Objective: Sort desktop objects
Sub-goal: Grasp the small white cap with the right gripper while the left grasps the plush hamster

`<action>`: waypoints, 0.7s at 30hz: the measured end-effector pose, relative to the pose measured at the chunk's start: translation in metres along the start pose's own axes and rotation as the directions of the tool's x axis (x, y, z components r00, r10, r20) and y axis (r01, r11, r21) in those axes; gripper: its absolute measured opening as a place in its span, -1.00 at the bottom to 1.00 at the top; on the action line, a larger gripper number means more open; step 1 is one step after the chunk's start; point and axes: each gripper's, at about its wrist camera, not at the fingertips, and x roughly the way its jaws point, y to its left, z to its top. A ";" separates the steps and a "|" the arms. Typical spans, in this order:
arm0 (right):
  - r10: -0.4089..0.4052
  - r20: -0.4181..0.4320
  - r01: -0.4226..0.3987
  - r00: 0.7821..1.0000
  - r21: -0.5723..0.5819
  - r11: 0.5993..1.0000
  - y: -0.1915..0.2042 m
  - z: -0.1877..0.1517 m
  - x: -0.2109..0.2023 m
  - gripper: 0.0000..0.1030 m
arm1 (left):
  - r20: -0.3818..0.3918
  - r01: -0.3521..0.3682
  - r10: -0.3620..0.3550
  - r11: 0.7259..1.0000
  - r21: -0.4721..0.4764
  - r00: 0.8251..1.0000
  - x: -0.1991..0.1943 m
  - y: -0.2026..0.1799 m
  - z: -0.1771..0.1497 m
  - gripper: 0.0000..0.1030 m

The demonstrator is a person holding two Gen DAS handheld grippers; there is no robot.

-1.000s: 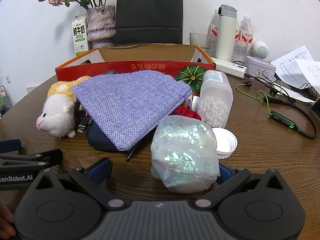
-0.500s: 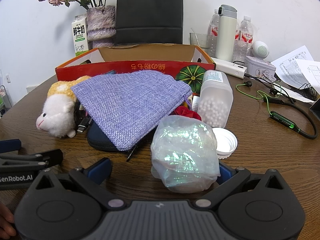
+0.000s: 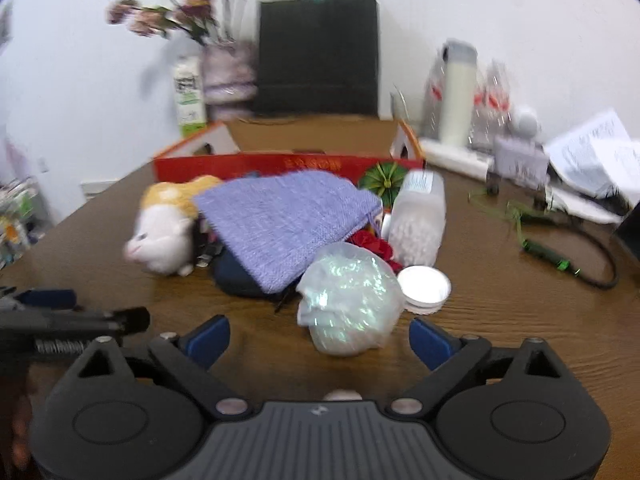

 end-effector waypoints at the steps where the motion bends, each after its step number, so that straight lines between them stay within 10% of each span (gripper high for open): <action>1: -0.009 0.000 0.009 1.000 -0.026 1.000 -0.001 -0.006 -0.011 0.88 | 0.008 0.030 -0.030 0.999 -0.017 1.000 -0.008 0.002 -0.004 1.00; 7: -0.025 -0.021 0.023 0.999 -0.082 0.996 -0.004 -0.039 -0.036 0.73 | 0.071 0.109 -0.114 0.991 0.073 0.991 -0.034 -0.011 -0.026 1.00; 21: -0.010 -0.023 0.010 1.000 0.005 1.000 -0.015 -0.036 -0.013 -0.26 | 0.002 0.006 -0.006 0.995 0.099 1.000 -0.016 -0.016 -0.025 1.00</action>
